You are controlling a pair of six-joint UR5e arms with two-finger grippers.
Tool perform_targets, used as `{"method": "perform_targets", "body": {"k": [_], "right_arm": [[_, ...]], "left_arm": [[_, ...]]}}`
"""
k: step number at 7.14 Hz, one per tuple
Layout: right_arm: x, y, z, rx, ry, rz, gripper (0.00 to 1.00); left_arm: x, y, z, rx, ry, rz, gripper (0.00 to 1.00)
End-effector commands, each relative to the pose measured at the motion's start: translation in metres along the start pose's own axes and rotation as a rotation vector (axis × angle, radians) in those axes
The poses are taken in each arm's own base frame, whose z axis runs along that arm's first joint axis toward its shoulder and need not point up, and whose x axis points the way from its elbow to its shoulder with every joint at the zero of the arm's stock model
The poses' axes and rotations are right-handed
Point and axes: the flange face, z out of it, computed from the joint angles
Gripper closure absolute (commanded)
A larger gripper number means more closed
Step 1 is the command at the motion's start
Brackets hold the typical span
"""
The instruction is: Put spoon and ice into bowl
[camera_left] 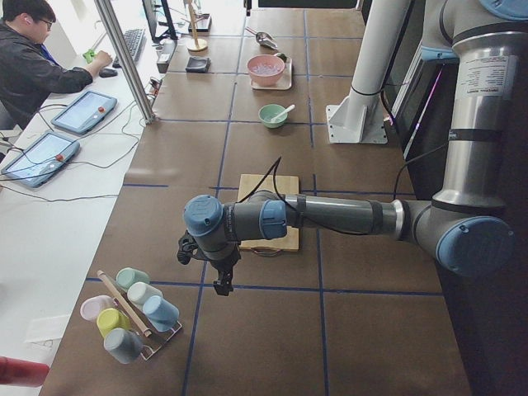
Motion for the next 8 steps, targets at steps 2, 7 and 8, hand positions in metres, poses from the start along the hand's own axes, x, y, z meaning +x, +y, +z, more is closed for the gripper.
{"method": "perform_targets", "body": {"k": [2, 7, 8], "right_arm": [[0.119, 0.041, 0.002, -0.015, -0.089, 0.033, 0.0], [0.248, 0.096, 0.051, 0.033, -0.069, 0.094, 0.0], [0.253, 0.112, 0.061, 0.021, -0.072, 0.114, 0.0]], "left_arm": [[-0.008, 0.012, 0.003, 0.017, -0.005, 0.011, 0.0], [-0.013, 0.023, 0.011, 0.024, -0.002, 0.016, 0.0], [-0.013, 0.023, 0.011, 0.025, -0.002, 0.017, 0.0]]}}
